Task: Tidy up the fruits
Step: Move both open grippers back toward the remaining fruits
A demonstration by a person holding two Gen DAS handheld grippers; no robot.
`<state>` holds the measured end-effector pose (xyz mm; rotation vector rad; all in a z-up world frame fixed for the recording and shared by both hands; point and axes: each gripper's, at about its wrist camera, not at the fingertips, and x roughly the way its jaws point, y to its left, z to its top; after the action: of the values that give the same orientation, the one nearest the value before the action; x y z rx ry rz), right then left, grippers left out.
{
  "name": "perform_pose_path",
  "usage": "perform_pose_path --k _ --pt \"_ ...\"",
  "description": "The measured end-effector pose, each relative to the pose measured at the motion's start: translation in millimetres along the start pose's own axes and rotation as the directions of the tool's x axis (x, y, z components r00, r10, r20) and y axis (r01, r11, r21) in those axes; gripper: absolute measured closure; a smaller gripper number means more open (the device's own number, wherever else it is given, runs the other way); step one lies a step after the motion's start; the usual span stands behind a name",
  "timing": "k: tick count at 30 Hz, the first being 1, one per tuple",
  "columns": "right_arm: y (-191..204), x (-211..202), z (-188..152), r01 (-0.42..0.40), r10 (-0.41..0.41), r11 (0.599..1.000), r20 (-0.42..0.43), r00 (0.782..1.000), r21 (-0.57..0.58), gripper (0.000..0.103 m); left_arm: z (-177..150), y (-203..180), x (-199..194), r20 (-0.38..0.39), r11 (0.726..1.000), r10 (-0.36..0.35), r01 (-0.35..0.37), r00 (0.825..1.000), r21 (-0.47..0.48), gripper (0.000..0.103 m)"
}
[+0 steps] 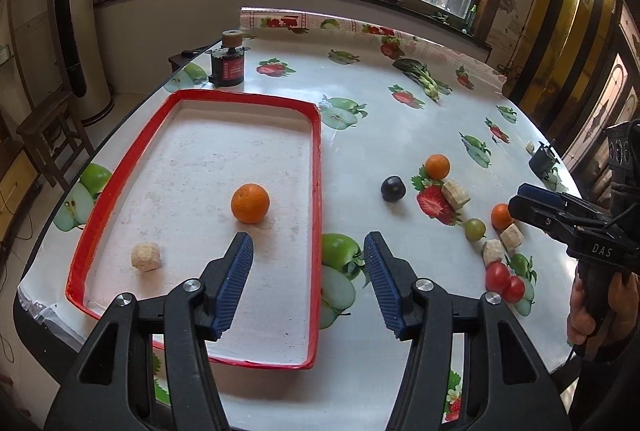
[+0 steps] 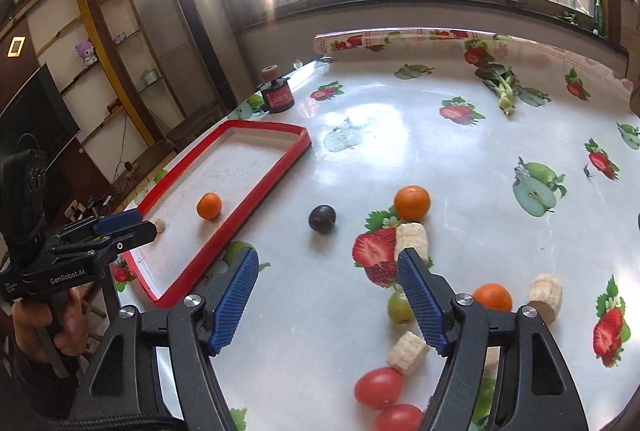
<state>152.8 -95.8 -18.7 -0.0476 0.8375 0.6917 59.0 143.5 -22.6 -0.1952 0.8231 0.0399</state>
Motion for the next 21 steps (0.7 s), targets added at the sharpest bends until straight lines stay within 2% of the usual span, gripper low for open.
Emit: perform_pose_path --k 10,21 --pt "-60 -38 -23 0.081 -0.085 0.991 0.027 0.996 0.104 0.029 -3 -52 12 -0.034 0.995 -0.071 0.074 0.997 0.072 0.047" --pt "-100 -57 -49 0.169 -0.174 0.971 0.013 0.985 0.169 0.029 2 -90 38 -0.078 0.985 -0.127 0.135 0.989 0.112 0.047"
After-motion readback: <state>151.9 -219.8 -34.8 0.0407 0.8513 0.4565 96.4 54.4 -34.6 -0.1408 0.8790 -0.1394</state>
